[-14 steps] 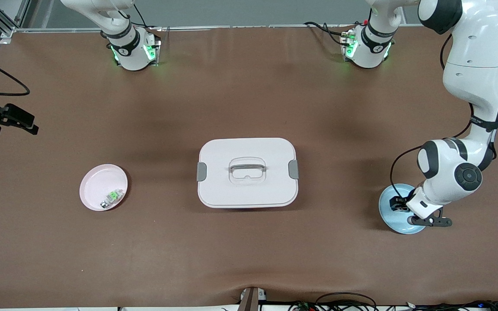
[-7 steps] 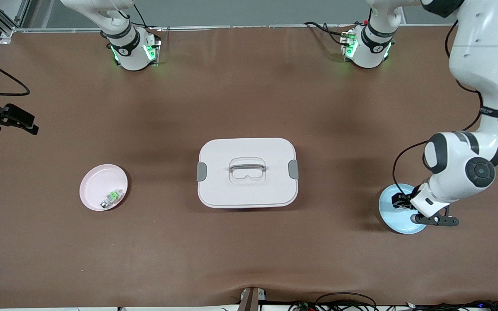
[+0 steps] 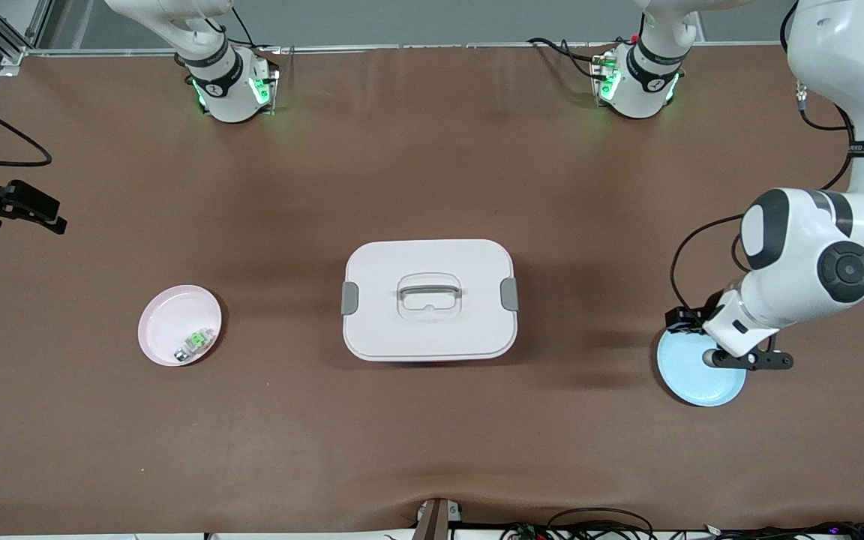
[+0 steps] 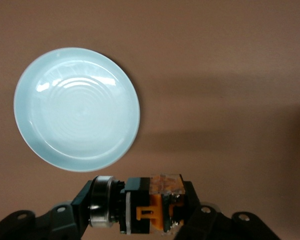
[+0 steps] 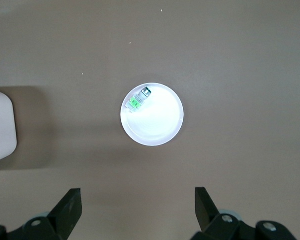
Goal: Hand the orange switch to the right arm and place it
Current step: 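Lift the switch with the left gripper and carry it over the box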
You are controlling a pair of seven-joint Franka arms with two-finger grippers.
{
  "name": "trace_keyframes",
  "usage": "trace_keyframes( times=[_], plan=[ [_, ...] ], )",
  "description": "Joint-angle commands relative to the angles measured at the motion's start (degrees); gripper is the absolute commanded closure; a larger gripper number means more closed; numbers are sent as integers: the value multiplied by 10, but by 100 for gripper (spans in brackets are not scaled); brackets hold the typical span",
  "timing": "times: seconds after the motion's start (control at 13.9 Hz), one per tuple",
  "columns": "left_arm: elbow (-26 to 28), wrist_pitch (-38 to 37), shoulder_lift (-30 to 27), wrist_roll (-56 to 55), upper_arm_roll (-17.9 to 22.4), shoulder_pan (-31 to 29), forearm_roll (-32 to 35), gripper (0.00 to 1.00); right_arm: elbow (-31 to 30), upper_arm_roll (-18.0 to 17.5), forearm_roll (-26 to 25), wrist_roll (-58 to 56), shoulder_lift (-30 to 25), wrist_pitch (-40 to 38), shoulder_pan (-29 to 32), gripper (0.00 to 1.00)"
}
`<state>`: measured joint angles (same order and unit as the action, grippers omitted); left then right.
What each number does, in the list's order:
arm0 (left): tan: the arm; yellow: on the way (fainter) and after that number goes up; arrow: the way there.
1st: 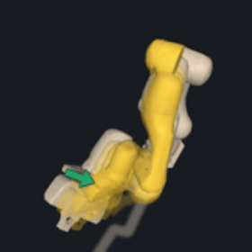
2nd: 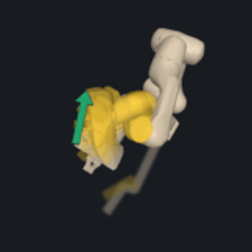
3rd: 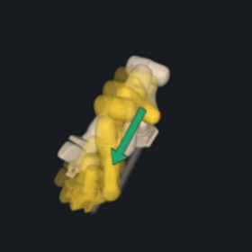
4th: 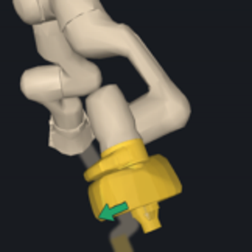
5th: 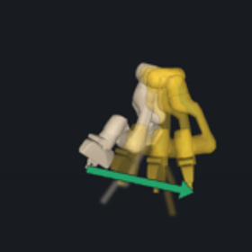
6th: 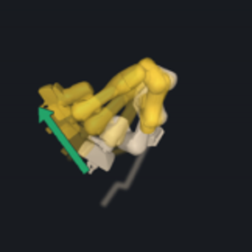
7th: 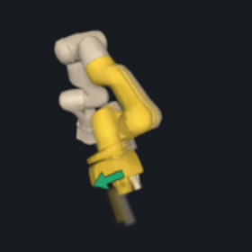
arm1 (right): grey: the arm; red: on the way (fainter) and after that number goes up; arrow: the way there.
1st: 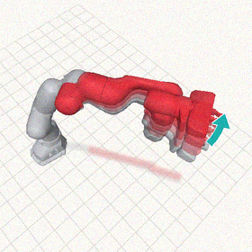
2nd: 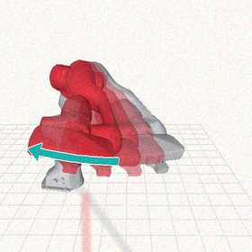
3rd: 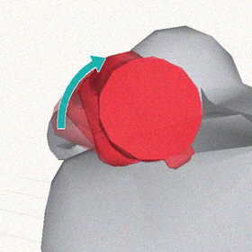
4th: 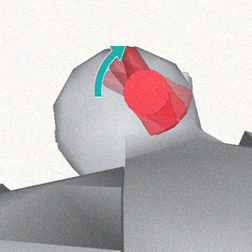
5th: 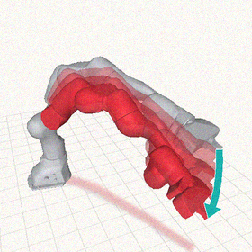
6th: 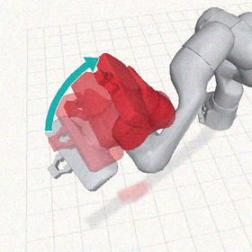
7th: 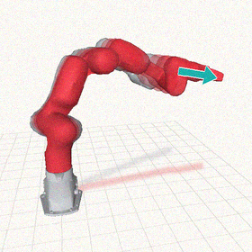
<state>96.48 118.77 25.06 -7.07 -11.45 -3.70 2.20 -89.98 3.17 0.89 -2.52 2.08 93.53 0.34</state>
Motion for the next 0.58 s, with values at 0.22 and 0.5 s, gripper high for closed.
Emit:
trace_keyframes(
  times=[0.22,0.5],
  plan=[
    [-22,-49,-25,-157,-72,1,-2,88,-11,-1,-7,1,-11,4,1,0],
    [-44,-53,-24,-267,-128,1,-15,88,-7,-1,-8,0,-10,4,2,0]
  ],
)
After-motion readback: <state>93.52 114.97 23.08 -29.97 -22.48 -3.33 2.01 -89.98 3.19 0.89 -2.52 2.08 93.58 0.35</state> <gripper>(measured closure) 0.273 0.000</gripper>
